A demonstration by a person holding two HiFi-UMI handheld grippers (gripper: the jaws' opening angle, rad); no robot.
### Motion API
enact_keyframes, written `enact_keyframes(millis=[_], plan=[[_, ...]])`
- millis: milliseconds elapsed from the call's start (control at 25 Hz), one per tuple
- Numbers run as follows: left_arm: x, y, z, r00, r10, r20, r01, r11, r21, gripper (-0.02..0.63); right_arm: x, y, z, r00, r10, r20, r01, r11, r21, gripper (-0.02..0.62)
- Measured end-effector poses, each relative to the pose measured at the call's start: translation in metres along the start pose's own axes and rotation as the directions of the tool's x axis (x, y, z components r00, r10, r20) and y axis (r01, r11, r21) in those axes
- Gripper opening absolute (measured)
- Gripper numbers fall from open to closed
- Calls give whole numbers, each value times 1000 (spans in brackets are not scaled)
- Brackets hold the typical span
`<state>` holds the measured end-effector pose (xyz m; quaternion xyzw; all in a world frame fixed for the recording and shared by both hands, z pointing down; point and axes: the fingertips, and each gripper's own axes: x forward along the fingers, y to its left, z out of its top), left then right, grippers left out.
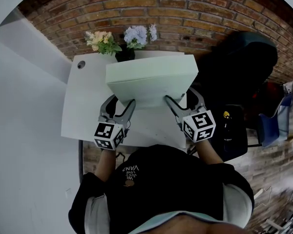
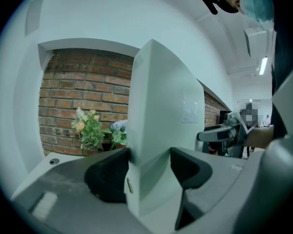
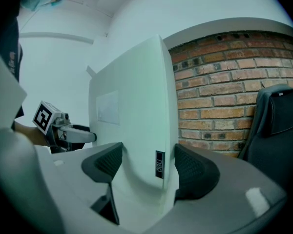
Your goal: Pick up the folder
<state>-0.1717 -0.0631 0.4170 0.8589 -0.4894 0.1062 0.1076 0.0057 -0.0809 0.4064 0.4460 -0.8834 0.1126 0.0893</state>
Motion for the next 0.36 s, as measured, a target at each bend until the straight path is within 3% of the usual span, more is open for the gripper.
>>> enact_keyframes(millis=[360], plan=[[1, -2, 0, 1000, -6, 6, 6, 1000, -1, 267, -3, -1, -3, 1000, -12, 9, 12, 1000, 8, 328]])
